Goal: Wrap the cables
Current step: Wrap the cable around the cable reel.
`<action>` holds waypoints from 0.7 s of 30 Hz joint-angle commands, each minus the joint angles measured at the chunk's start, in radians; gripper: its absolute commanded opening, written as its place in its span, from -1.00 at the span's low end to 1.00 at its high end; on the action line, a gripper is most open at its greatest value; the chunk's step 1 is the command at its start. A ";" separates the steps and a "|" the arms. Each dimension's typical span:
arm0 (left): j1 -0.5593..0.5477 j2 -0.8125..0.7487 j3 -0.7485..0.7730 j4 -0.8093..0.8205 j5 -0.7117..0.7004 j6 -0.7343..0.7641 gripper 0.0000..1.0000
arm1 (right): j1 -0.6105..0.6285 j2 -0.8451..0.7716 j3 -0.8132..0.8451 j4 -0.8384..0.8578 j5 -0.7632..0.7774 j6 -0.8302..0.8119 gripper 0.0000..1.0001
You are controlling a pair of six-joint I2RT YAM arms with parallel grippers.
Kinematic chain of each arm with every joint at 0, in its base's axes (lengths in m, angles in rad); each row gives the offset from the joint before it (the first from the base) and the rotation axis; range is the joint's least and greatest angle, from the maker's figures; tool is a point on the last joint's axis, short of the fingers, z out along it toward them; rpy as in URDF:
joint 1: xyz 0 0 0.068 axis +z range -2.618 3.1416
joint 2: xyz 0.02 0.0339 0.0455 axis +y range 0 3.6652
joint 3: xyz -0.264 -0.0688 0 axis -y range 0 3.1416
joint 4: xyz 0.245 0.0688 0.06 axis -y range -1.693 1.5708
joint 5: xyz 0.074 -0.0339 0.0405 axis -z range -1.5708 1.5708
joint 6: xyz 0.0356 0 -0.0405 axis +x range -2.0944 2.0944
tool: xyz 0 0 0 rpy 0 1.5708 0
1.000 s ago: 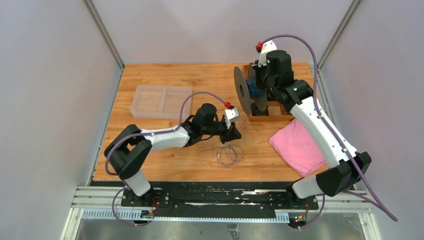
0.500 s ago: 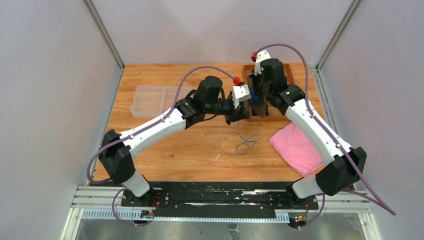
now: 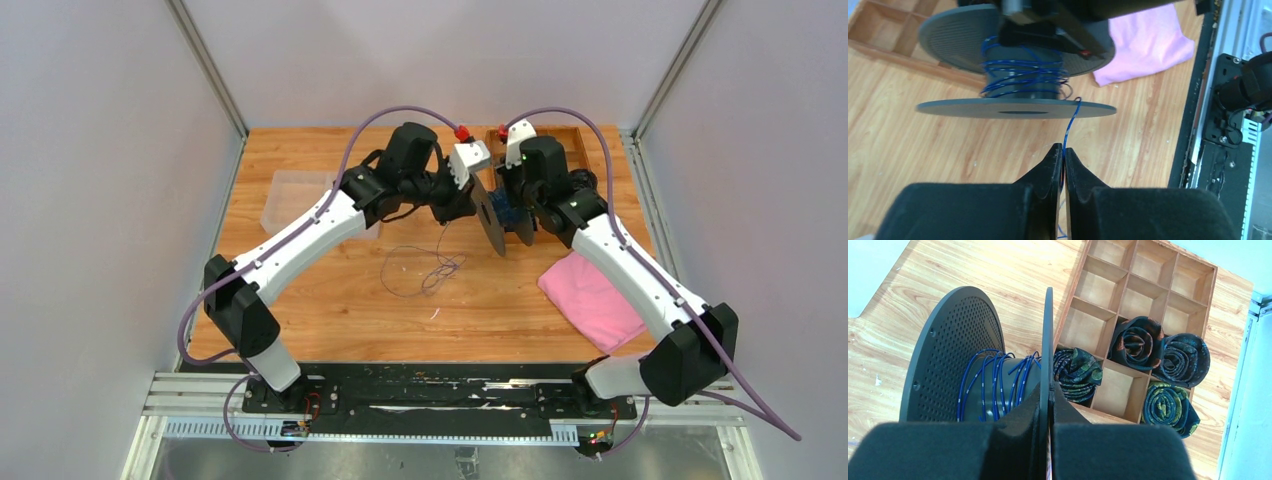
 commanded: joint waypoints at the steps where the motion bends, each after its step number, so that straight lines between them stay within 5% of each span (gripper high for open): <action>1: 0.039 0.023 0.083 -0.086 -0.030 0.019 -0.81 | 0.011 -0.046 -0.019 0.083 -0.027 -0.028 -0.99; 21: 0.165 0.067 0.118 -0.086 -0.107 0.000 -0.93 | 0.008 -0.092 -0.045 0.072 -0.216 -0.039 -0.99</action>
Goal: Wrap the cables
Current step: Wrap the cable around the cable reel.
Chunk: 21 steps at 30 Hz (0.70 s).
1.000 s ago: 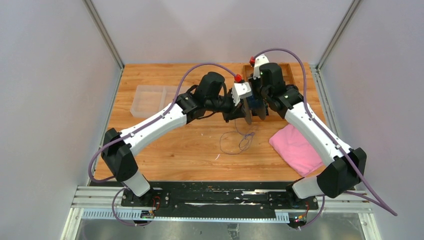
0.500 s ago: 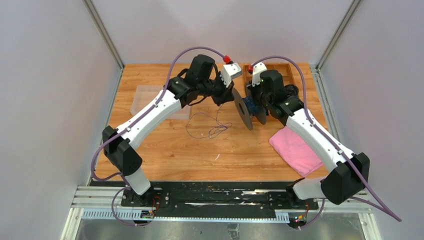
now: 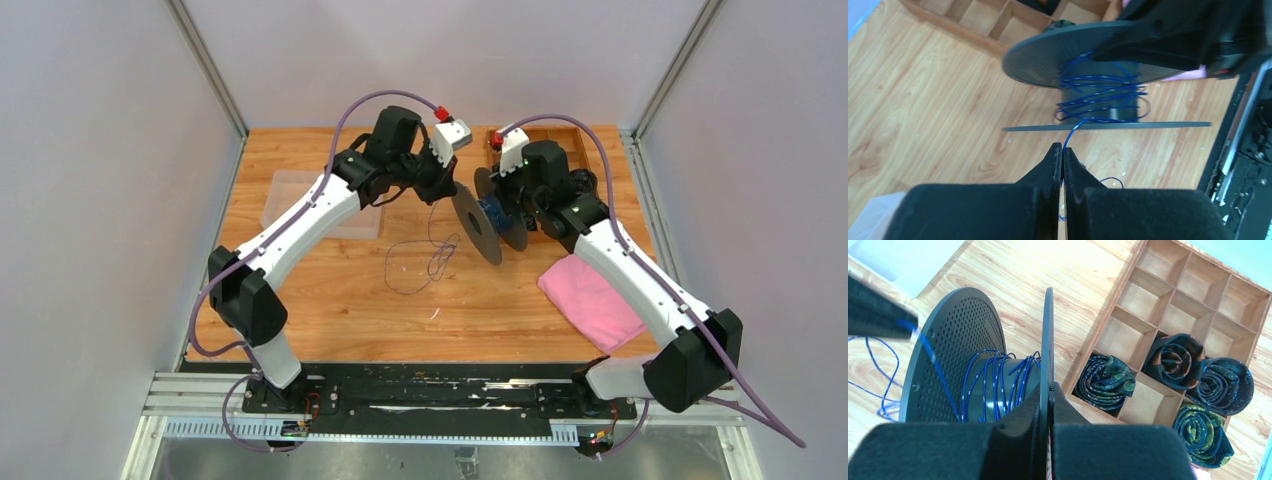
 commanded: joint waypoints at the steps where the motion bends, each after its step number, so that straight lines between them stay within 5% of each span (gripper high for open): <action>1: 0.057 0.011 0.027 -0.008 -0.062 0.012 -0.93 | 0.004 -0.059 -0.005 0.051 -0.065 -0.014 -0.99; 21: 0.161 0.026 -0.087 0.070 -0.088 0.042 -0.82 | -0.043 -0.071 0.105 -0.007 -0.219 0.052 -0.99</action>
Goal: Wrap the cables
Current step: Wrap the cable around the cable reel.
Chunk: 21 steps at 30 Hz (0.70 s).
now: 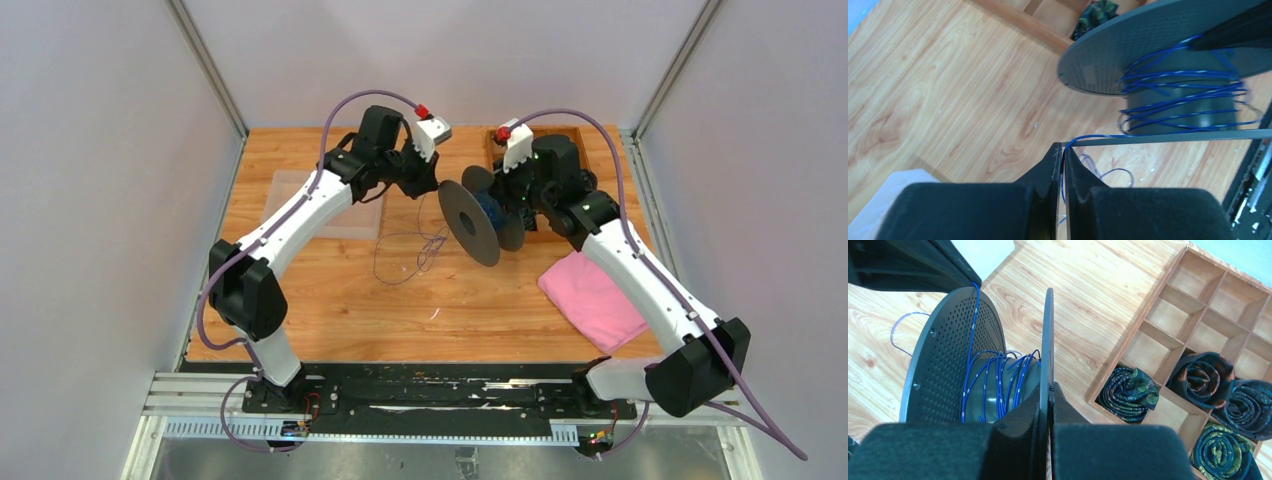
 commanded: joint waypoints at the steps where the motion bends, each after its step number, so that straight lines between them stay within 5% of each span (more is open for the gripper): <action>1: 0.056 0.006 -0.042 0.028 -0.088 0.016 -0.80 | -0.023 -0.046 0.084 0.023 -0.037 0.032 -0.99; 14: 0.058 0.014 -0.265 0.272 0.004 -0.193 -0.43 | -0.048 -0.007 0.219 -0.030 -0.096 0.099 -0.99; 21: 0.057 -0.044 -0.455 0.580 0.097 -0.303 0.09 | -0.048 0.011 0.278 -0.059 -0.107 0.111 -0.99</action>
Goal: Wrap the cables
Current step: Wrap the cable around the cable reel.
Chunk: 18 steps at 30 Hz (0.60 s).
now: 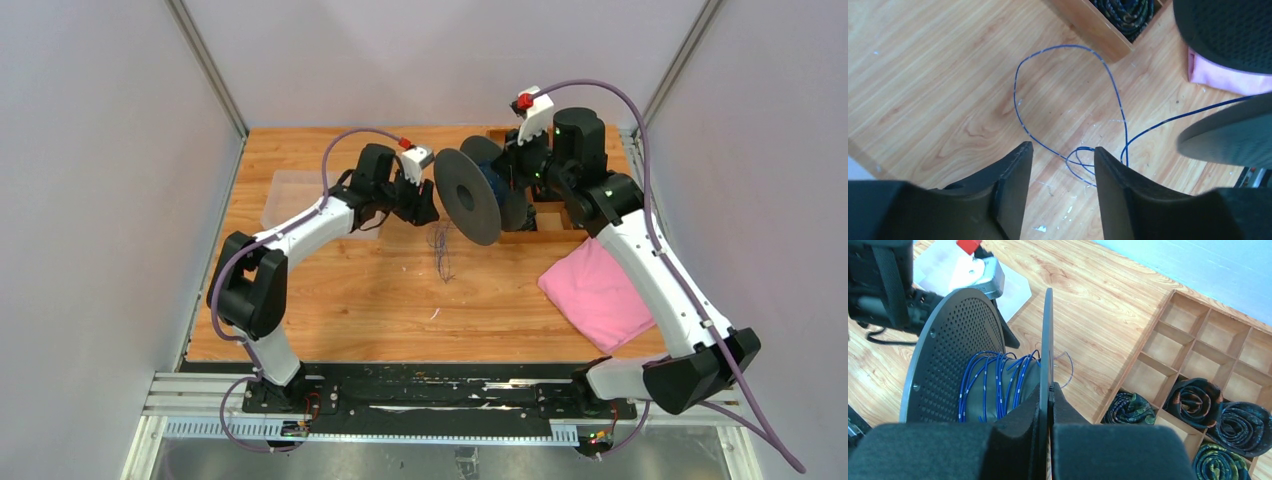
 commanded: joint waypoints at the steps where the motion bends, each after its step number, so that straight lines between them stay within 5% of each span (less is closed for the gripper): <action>1: 0.004 -0.062 -0.151 0.324 0.097 -0.108 0.18 | -0.012 0.002 0.068 0.014 -0.034 0.039 -0.99; 8: 0.004 -0.102 -0.309 0.607 0.177 -0.180 0.43 | -0.012 0.017 0.144 -0.031 -0.029 0.064 -0.99; 18: 0.005 -0.118 -0.381 0.780 0.233 -0.192 0.58 | -0.013 0.021 0.165 -0.048 -0.032 0.081 -0.99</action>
